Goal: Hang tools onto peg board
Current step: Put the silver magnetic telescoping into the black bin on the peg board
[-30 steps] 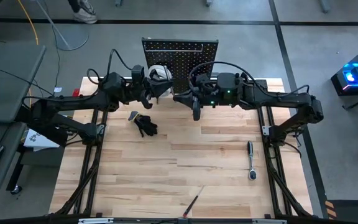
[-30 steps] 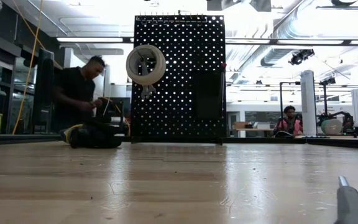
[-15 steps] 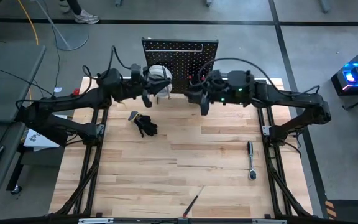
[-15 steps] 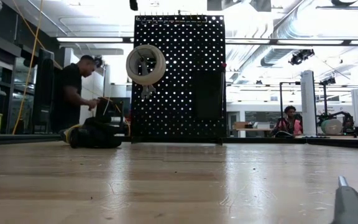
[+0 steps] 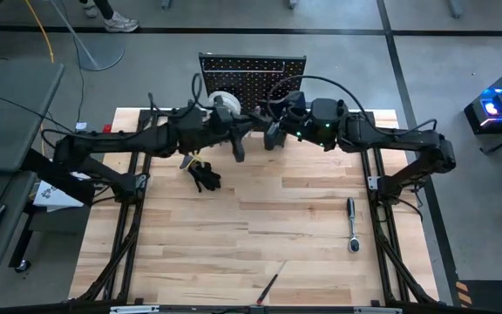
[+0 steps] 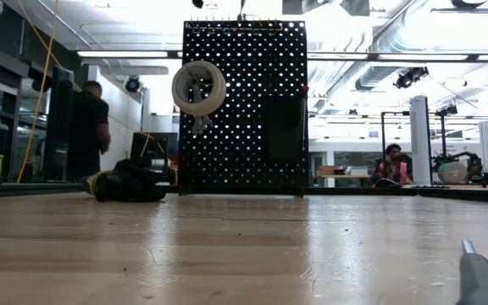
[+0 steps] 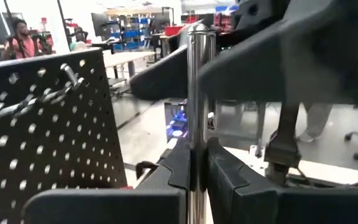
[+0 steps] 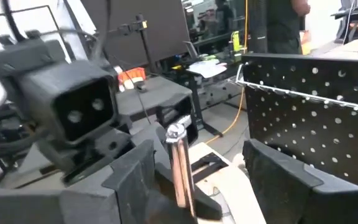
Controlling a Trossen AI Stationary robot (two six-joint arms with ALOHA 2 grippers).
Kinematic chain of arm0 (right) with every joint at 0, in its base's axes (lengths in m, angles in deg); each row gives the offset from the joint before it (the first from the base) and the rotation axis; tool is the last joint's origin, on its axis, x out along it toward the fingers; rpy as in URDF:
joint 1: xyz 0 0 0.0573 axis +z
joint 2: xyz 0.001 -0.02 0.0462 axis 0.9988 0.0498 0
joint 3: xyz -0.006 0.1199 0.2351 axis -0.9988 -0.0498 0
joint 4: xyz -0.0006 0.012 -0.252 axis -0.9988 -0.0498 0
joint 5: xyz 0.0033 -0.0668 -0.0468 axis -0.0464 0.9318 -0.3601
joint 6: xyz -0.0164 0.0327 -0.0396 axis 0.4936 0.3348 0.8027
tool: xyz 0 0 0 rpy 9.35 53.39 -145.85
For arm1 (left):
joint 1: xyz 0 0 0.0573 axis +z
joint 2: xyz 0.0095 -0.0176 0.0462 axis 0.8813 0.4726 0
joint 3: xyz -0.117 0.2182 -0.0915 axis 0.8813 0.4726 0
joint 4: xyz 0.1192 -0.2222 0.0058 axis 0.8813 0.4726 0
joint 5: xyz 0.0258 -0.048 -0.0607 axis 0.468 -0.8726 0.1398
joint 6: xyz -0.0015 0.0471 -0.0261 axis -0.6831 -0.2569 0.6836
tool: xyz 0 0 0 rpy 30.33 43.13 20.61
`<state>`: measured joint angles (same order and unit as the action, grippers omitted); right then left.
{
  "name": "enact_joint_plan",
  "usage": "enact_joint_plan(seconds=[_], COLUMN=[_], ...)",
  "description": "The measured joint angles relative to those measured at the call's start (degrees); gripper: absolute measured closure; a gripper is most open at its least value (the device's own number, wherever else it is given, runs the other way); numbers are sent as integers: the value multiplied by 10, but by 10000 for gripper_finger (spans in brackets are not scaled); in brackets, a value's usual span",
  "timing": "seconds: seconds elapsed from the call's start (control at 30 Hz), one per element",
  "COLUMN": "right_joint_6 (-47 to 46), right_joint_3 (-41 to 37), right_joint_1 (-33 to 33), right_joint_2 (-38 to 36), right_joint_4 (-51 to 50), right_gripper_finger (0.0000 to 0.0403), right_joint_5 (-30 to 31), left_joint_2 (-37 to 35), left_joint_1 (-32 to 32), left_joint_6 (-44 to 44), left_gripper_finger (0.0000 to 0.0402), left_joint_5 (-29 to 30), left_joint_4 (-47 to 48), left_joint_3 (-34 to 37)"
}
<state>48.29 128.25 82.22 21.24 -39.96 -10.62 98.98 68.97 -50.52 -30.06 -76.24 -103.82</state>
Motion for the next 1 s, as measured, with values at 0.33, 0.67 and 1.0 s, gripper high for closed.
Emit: enact_joint_plan(seconds=[0.33, 0.67, 1.0], right_joint_6=[9, -4, -15], right_joint_3=[0, 0, 1], right_joint_1=[1, 13, 14], right_joint_2=[2, 2, -26], right_joint_4=[-1, 9, 1], right_gripper_finger=[174, 382, 394], right_joint_5=[40, 38, 42], left_joint_2=[32, 30, 24], left_joint_1=[-17, -24, -26], left_joint_6=[-29, -38, -29], left_gripper_finger=[386, 387, 293], left_joint_5=[43, 80, 65], left_joint_4=[25, 26, 59], left_joint_3=[-47, -47, -46])
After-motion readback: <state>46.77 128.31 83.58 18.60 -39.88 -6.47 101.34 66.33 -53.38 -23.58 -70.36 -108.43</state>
